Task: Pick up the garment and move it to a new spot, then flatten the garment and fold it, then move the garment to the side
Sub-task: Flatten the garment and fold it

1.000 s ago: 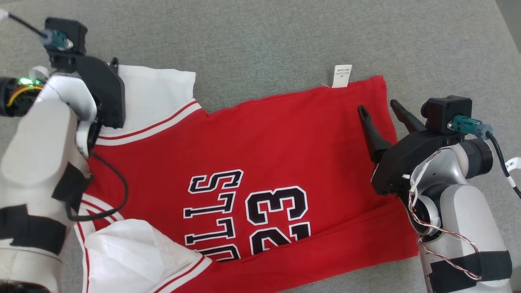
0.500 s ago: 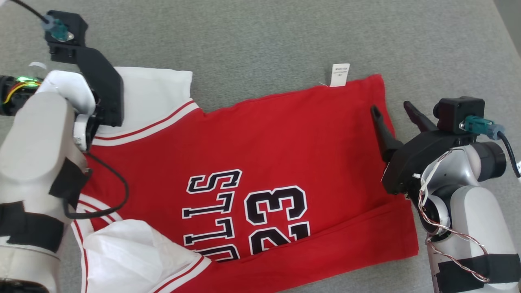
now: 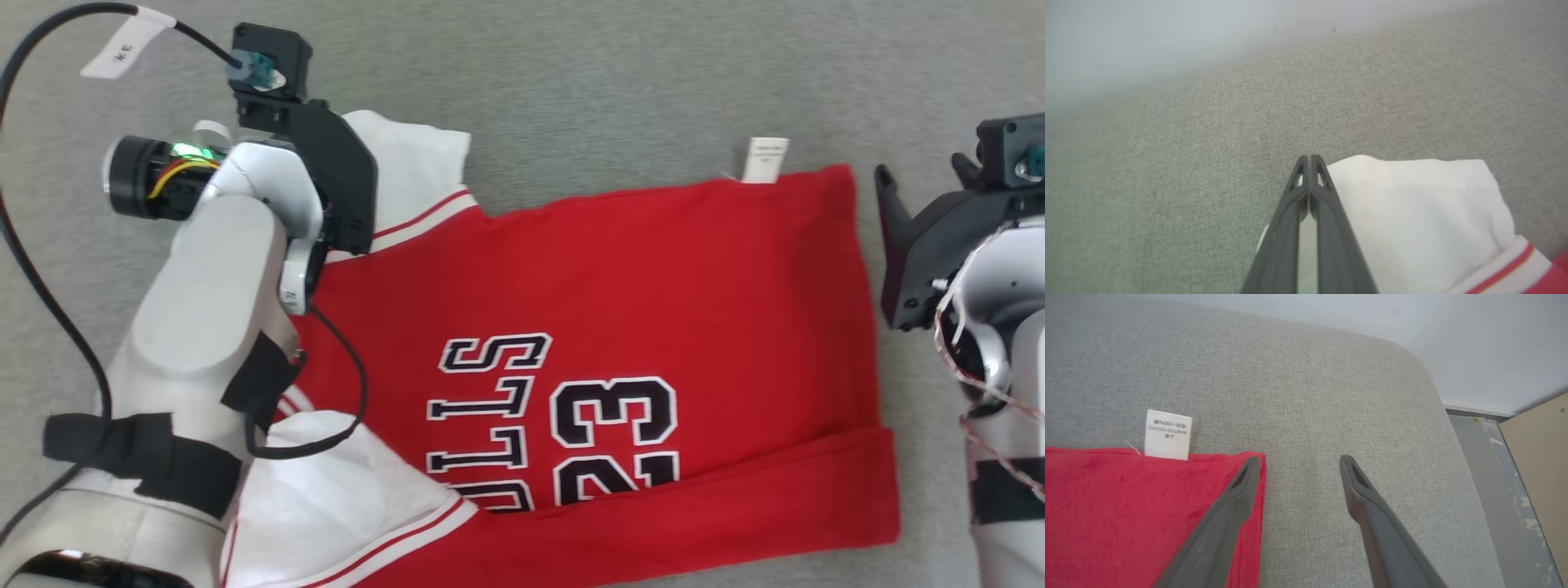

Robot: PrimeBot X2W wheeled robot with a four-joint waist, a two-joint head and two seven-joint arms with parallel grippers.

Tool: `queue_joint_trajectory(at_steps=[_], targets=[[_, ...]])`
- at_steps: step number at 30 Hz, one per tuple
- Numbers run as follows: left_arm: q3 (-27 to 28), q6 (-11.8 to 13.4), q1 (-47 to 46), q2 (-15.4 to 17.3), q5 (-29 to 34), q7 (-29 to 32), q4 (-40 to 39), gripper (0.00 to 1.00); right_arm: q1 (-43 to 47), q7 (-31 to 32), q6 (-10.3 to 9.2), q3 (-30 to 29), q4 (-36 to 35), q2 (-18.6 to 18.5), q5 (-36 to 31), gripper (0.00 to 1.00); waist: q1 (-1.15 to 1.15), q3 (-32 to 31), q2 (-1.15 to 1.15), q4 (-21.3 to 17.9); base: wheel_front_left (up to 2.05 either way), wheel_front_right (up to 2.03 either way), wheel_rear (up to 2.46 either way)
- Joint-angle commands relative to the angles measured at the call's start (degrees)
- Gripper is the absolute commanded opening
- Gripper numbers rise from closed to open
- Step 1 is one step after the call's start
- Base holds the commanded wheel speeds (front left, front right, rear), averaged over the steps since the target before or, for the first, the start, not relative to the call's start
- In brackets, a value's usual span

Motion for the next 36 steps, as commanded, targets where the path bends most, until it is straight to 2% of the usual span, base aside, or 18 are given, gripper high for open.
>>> queue_joint_trajectory(at_steps=[1, 6, 14, 15, 16, 17, 20, 22, 23, 25, 26, 28, 36], targets=[[0.1, 0.13, 0.65, -0.74, -0.78, -0.9, 0.68, 0.0, -1.55, 0.95, 0.03, 0.86, 0.57, -1.76, -0.88, 1.0, 0.0, -0.03, 0.0, 1.95, 0.0, 0.0, 0.0], [-0.38, -0.38, -0.46, -2.35, -1.48, -2.44, 2.33, 0.0, -3.23, 3.67, 0.03, 2.46, 3.75, -5.47, -0.18, 1.0, 0.0, 0.28, 0.0, 3.36, 0.0, 0.0, 0.0], [-1.31, -0.58, -2.01, -3.76, -2.13, -3.89, 4.45, 0.0, -4.53, 6.44, 0.03, 5.33, 8.04, -8.28, 3.13, 1.0, 0.0, 1.42, 0.0, 4.41, 0.0, 0.0, 0.0], [-1.45, -0.84, -2.42, -3.89, -2.28, -4.31, 5.1, 0.0, -4.72, 6.34, 0.03, 5.65, 8.87, -8.4, 3.69, 0.93, 0.0, 1.66, 0.0, 4.59, 0.0, 0.0, 0.0], [-1.48, -0.96, -2.67, -3.92, -2.38, -4.43, 5.36, 0.0, -4.84, 6.46, 0.03, 5.79, 9.19, -8.48, 3.81, 0.8, 0.0, 1.75, 0.0, 4.67, 0.0, 0.0, 0.0], [-1.5, -0.87, -2.88, -3.95, -2.55, -4.6, 5.7, 0.0, -5.0, 6.45, 0.03, 5.87, 9.38, -8.48, 3.84, 0.61, 0.0, 1.82, 0.0, 4.71, 0.0, 0.0, 0.0], [-1.57, -1.09, -3.21, -3.99, -2.73, -5.09, 6.75, 0.0, -5.01, 6.86, 0.03, 6.2, 10.25, -8.44, 4.21, 0.4, 0.0, 1.89, 0.0, 4.83, 0.0, 0.0, 0.0], [-1.62, -1.27, -3.49, -3.96, -2.87, -5.32, 7.42, 0.0, -5.08, 6.97, 0.03, 6.3, 10.41, -8.36, 4.47, 0.39, 0.0, 1.82, 0.0, 4.87, 0.0, 0.0, 0.0], [-1.66, -1.34, -3.74, -3.93, -2.97, -5.51, 7.71, 0.0, -5.03, 7.08, 0.03, 6.4, 10.55, -8.37, 4.51, 0.33, 0.0, 1.78, 0.0, 4.87, 0.0, 0.0, 0.0], [-1.68, -1.47, -4.12, -3.93, -3.13, -5.86, 8.3, 0.0, -5.02, 6.89, 0.03, 6.49, 10.72, -8.36, 4.56, 0.27, 0.0, 1.67, 0.0, 4.88, 0.0, 0.0, 0.0], [-1.7, -1.46, -4.27, -3.96, -3.18, -6.13, 8.47, 0.0, -5.07, 6.76, 0.03, 6.51, 10.84, -8.39, 4.59, 0.21, 0.0, 1.63, 0.0, 4.89, 0.0, 0.0, 0.0], [-1.71, -1.37, -4.31, -3.97, -3.32, -6.8, 8.83, 0.0, -5.13, 6.26, 0.03, 6.75, 10.88, -8.45, 4.72, 0.0, 0.0, 1.54, 0.0, 4.93, 0.0, 0.0, 0.0], [-1.51, -0.82, -5.11, -3.59, -3.61, -10.77, 9.71, 0.0, -4.16, 2.81, 0.03, 6.62, 10.71, -8.17, 5.25, 0.0, 0.0, 0.93, 0.0, 5.38, 0.0, 0.0, 0.0]])
